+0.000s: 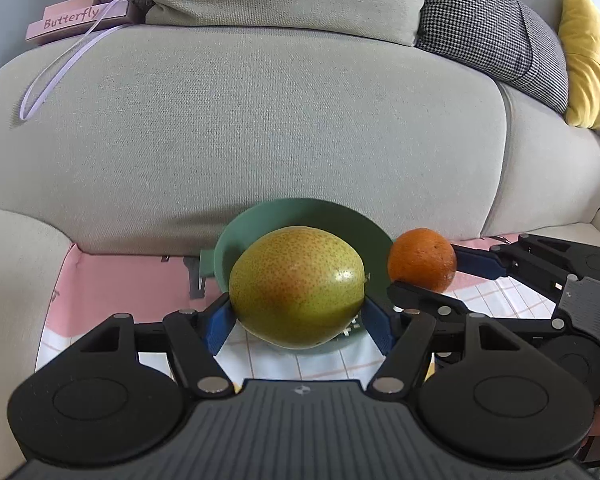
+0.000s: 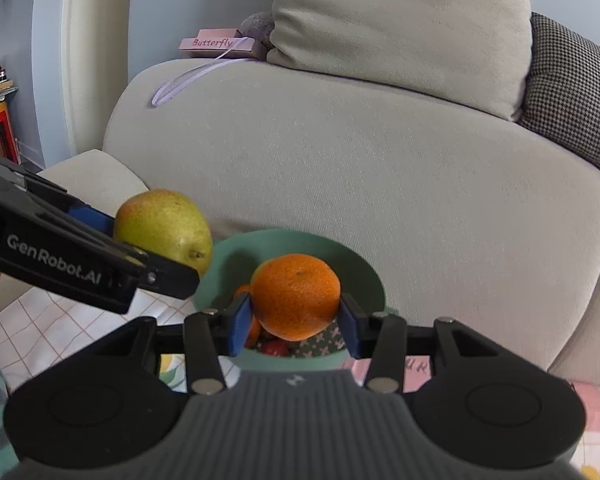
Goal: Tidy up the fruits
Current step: 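Carry the pear and mandarin over the green colander with both tools, then lower the pear and mandarin into the colander and open both tools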
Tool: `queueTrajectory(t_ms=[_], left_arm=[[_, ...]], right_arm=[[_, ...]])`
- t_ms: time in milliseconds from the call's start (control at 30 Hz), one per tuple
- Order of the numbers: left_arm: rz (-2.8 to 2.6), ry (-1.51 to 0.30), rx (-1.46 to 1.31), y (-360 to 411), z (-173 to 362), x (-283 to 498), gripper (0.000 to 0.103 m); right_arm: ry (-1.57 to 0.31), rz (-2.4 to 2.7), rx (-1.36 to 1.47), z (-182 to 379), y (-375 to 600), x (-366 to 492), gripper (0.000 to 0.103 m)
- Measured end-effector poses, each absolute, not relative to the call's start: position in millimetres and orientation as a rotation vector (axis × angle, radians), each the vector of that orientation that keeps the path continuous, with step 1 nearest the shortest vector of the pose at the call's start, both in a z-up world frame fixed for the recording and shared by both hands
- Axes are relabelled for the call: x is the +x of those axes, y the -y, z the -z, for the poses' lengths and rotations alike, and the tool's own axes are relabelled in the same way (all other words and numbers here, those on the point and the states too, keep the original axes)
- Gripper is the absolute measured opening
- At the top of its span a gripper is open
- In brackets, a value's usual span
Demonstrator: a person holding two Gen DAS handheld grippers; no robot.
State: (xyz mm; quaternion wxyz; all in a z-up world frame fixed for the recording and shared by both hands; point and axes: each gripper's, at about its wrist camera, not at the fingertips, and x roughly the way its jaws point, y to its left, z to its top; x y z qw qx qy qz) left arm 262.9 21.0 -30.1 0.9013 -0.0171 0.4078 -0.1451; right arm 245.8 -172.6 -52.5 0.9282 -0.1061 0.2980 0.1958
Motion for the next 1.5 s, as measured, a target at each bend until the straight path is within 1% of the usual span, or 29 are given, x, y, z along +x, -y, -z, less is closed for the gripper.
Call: queueTrajectory(t_ms=[267,567,867,1333,1500], left_arm=[[0.310,-0.892,0.000,-17.3,43.1,296.1,0.078],[0.317,-0.982,0.028,-10.4,73.5,324.3,0.078],[0.314,-1.035,0.024,-13.3,94.8,345.2,0.079],[0.258,-1.021,0.022,-20.8,93.9,358.8,0.078],[0.257,-1.012,0.027,-18.3,94.6,363.1,0.078]], right_arm=[[-0.670,-0.406,-0.294,62.8,164.9,288.3,0.043],[-0.759,-0.402,-0.409,94.7,159.5,329.9,0.044],[-0.836,-0.429,-0.511,125.6,151.8,354.2,0.044],[-1.001,-0.516,-0.520,149.3,140.8,378.3,0.044],[-1.000,-0.497,-0.518,148.4,143.0,375.8,0.044]])
